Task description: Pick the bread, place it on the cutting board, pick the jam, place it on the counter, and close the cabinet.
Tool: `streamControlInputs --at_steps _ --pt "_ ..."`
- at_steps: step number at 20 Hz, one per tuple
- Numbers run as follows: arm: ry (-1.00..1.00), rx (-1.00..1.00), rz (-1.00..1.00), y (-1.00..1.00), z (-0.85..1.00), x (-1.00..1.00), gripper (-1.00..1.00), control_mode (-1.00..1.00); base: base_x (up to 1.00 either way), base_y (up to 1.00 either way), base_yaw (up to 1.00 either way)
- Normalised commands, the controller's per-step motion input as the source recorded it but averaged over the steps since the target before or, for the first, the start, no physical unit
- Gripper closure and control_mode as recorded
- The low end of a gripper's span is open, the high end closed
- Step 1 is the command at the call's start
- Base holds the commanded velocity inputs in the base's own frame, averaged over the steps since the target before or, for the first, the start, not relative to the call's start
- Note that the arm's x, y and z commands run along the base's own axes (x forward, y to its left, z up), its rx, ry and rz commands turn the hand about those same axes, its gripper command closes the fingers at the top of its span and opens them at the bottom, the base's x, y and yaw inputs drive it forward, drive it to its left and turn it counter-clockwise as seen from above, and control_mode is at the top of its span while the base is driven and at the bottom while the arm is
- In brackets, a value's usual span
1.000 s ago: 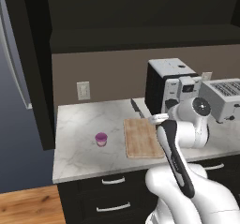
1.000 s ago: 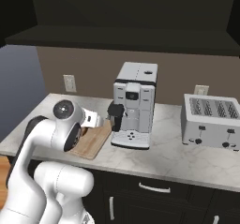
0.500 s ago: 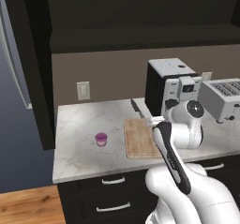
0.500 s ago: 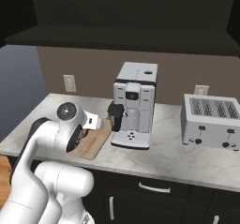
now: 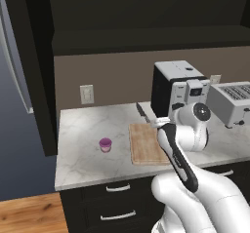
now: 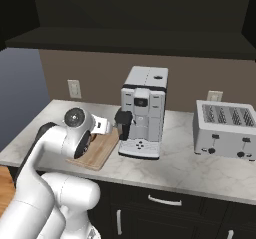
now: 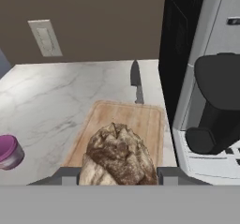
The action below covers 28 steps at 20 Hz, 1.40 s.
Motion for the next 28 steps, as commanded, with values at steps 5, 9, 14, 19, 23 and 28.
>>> streamControlInputs --at_steps 5,9,14,19,23,28 --pt "-0.05 0.00 0.00 0.04 -0.32 0.23 1.00 -1.00 0.00 0.00 0.00" --pt "-0.03 0.00 0.00 0.04 -0.30 0.08 1.00 -1.00 0.00 0.00 0.00" --pt "0.00 -0.01 0.00 0.04 -0.37 0.00 1.00 -1.00 0.00 0.00 0.00" --pt "-0.03 0.00 0.00 0.05 -0.38 0.01 1.00 -1.00 0.00 0.00 0.00" --pt "-0.10 0.00 0.00 0.04 -0.32 0.00 1.00 -1.00 0.00 0.00 0.00" --pt "-0.10 0.00 0.00 0.08 -0.46 0.03 1.00 -1.00 0.00 0.00 0.00"
